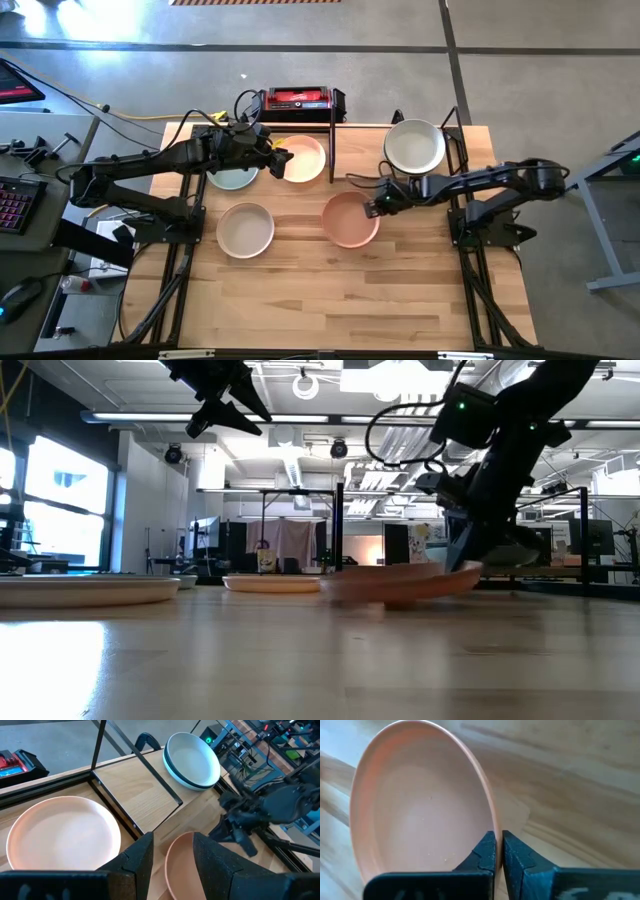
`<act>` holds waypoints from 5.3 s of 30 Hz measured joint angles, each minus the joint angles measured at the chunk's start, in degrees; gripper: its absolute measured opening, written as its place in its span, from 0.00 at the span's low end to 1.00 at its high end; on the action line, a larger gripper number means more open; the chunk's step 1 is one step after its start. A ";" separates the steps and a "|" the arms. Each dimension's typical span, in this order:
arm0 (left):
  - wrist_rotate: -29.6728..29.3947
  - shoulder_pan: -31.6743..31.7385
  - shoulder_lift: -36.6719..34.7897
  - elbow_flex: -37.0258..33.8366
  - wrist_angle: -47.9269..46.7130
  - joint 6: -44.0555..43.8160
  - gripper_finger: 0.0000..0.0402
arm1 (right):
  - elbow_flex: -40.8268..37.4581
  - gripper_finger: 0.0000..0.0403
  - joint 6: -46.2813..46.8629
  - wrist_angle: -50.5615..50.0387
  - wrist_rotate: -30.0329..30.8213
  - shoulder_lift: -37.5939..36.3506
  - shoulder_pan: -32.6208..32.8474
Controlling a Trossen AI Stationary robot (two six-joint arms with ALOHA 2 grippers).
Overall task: Place and stack plates onto a shelf
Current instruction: Put the orange plate on the shelf
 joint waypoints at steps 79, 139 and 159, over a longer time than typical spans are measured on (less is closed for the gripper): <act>1.56 -0.74 3.57 -0.08 -0.12 -0.44 0.32 | 15.21 0.00 -17.79 -2.76 13.36 1.47 -23.75; 3.07 -0.74 3.57 -0.03 -1.30 -0.02 0.32 | 15.74 0.00 -16.48 -4.19 4.47 6.05 -29.54; 3.03 -0.74 3.57 -0.03 -1.22 0.00 0.32 | 15.74 0.00 -14.95 -4.22 2.17 6.05 -30.72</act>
